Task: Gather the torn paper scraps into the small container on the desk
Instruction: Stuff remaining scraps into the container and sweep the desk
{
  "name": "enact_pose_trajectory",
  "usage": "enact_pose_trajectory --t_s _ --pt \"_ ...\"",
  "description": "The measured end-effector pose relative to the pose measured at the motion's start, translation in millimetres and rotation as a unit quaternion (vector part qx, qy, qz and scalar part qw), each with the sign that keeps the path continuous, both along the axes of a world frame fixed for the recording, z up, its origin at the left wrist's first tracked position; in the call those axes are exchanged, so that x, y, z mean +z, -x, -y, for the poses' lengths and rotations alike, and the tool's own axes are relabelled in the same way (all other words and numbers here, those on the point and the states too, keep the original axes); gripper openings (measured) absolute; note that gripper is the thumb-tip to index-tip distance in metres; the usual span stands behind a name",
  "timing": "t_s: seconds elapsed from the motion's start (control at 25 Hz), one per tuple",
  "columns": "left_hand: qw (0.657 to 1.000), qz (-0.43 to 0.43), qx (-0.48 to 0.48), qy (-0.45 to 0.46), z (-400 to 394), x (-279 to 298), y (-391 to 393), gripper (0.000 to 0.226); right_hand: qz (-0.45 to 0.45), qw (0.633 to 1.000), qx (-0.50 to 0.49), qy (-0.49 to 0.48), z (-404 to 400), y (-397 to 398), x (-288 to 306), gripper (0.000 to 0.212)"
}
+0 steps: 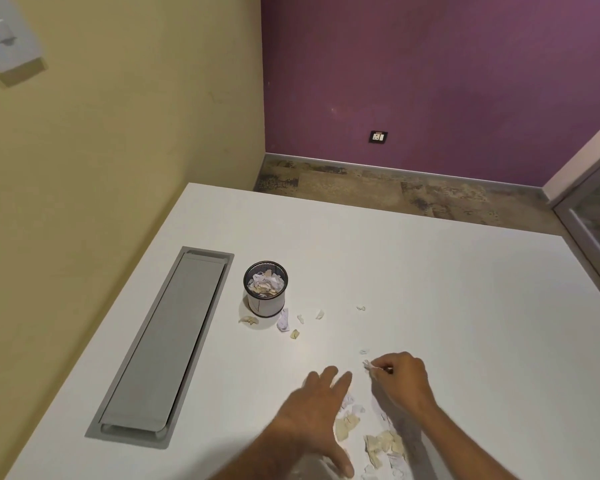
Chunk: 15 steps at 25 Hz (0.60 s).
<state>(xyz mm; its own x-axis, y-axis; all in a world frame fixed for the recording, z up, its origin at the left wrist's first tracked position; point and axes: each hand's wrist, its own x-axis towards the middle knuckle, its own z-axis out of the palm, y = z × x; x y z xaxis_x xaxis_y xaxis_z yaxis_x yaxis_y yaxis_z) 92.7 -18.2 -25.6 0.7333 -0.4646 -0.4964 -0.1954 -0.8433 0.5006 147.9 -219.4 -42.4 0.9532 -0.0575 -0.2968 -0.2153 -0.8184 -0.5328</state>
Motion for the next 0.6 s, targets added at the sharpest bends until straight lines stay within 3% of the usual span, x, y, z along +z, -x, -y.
enact_pose_trajectory --t_s 0.08,0.24,0.4,0.56,0.6 --pt "0.998 0.007 -0.012 -0.053 16.6 -6.5 8.7 0.139 0.001 1.000 -0.010 0.008 10.0 4.8 -2.6 0.006" --pt "0.989 0.063 -0.066 -0.114 39.5 -10.8 14.8 0.115 0.002 1.000 -0.009 0.001 9.9 15.3 -4.2 0.006" --pt "0.993 0.063 -0.072 -0.066 37.0 -14.9 18.0 0.067 0.010 1.000 -0.001 0.001 6.6 22.8 -2.7 0.007" --pt "0.977 0.184 -0.087 -0.061 25.1 -28.2 27.8 0.025 0.015 1.000 0.022 0.008 -2.5 29.3 -2.1 0.010" --pt "0.980 0.166 -0.089 -0.059 25.4 -32.3 30.4 0.020 0.014 0.999 0.030 0.011 -6.3 30.7 -2.2 0.010"
